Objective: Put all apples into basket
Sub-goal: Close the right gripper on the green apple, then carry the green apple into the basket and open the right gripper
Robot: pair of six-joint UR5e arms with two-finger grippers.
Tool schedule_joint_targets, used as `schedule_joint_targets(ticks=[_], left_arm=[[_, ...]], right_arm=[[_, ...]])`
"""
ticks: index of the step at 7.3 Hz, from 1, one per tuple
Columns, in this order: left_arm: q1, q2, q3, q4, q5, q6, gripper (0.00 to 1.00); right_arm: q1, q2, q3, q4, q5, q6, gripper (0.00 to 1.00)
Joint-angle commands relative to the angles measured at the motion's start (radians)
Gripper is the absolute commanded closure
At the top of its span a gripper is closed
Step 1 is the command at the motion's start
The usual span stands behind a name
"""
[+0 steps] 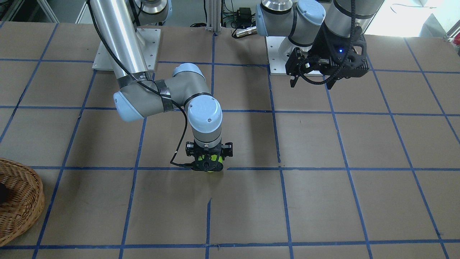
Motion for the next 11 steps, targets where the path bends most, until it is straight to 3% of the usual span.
schedule_joint_targets(ticks=[1,2,3,4,6,8,9,10,11], left_arm=[[0.000,-0.003,-0.001,0.020,0.002,0.004,0.00],[-0.002,0.005,-0.012,0.017,0.003,0.003,0.00],[-0.002,0.006,-0.012,0.018,0.002,0.003,0.00],[-0.002,0.006,-0.012,0.018,0.003,0.003,0.00],[-0.002,0.008,-0.012,0.018,0.003,0.001,0.00],[-0.002,0.008,-0.010,0.020,0.002,0.001,0.00],[-0.002,0.008,-0.010,0.020,0.002,0.001,0.00],[-0.002,0.008,-0.010,0.018,0.003,0.001,0.00],[-0.002,0.008,-0.010,0.018,0.002,0.001,0.00]], right_arm=[[-0.020,-0.002,-0.013,-0.015,0.002,0.002,0.75],[-0.040,-0.003,-0.039,-0.010,0.004,-0.006,0.92],[-0.095,-0.014,-0.090,0.028,0.015,-0.033,0.96],[-0.174,-0.040,-0.150,0.139,0.013,-0.163,1.00],[-0.398,-0.083,-0.214,0.263,0.002,-0.482,1.00],[-0.625,-0.111,-0.228,0.281,-0.019,-0.849,1.00],[-0.706,-0.109,-0.231,0.281,-0.145,-1.067,1.00],[-0.770,-0.088,-0.225,0.263,-0.175,-1.227,1.00],[-0.816,-0.041,-0.231,0.245,-0.171,-1.257,0.94]])
